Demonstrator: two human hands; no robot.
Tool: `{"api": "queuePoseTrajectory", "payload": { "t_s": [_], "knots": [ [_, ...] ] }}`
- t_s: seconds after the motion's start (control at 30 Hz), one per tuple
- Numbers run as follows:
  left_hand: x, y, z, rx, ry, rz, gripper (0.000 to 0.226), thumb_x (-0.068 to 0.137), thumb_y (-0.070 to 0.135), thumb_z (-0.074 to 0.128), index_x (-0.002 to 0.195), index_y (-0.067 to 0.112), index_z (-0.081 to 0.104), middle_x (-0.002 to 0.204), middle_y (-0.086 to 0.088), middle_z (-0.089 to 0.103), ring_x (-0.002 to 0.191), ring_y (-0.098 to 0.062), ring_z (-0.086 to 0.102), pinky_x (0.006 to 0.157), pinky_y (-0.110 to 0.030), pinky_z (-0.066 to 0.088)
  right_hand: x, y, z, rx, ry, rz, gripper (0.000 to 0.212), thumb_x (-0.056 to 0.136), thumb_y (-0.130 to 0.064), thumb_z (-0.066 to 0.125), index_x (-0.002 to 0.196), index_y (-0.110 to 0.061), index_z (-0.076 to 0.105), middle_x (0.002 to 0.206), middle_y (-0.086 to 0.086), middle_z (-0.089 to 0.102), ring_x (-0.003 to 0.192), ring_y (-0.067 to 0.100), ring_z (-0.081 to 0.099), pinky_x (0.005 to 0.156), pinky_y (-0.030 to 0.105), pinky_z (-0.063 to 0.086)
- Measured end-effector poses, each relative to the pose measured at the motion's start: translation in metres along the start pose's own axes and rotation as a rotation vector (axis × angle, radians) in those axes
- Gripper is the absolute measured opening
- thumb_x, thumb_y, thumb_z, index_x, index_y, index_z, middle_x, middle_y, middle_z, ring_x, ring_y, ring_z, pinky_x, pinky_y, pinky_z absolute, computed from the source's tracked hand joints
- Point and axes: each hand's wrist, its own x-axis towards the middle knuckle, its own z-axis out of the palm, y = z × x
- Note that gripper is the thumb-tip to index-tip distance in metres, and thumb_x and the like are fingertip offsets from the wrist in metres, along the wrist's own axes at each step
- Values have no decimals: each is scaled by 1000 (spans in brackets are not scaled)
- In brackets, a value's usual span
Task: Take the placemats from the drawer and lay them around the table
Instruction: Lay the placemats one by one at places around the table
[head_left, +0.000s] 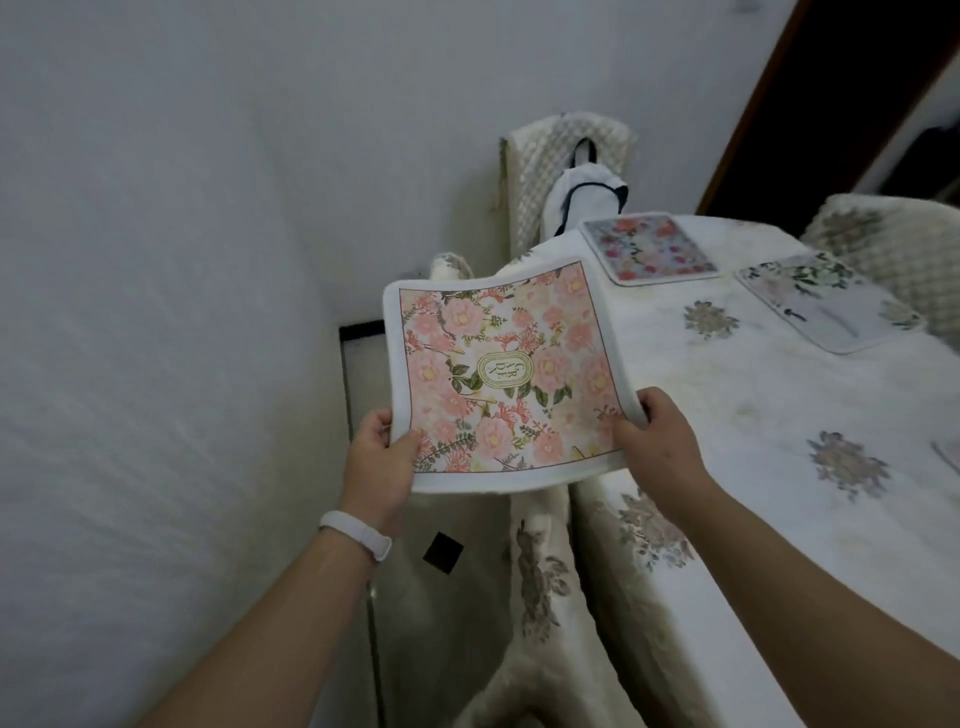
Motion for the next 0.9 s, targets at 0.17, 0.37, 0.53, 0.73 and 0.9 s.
{"api": "queuePoseTrajectory", "payload": {
  "t_s": [0.17,0.37,0.53,0.73,0.9],
  "knots": [
    [42,10,41,57,-135,3,17,91,3,60,91,20,59,93,-5,71,78,-20,72,63,-34,58,20,1,-16,-20,107,79,8,91,-19,60,88,-19,52,83,5,59,67,21,55,51,31,41],
    [84,24,87,83,-256,33,19,92,3,59,92,21,59,90,3,71,76,-12,70,63,-30,56,57,11,-29,30,200,147,8,90,-23,61,88,-23,53,87,4,60,74,24,59,55,34,46],
    [117,27,131,115,-313,7,20,92,0,58,96,19,58,96,-1,71,84,-18,71,68,-32,58,104,33,-35,59,257,177,10,89,-23,60,85,-24,52,82,4,59,66,20,54,51,31,40],
    [161,26,186,233,-396,-17,19,91,-2,59,97,16,56,99,-5,70,85,-22,71,73,-40,58,160,67,-45,113,312,236,11,88,-23,59,82,-26,50,78,0,57,62,17,52,50,29,37],
    [185,10,219,392,-501,-102,27,88,-4,59,101,20,56,105,-5,67,92,-24,68,73,-41,57,193,91,-47,115,307,280,9,89,-23,56,84,-27,50,79,-2,57,65,17,54,52,30,41]
  ]
}}
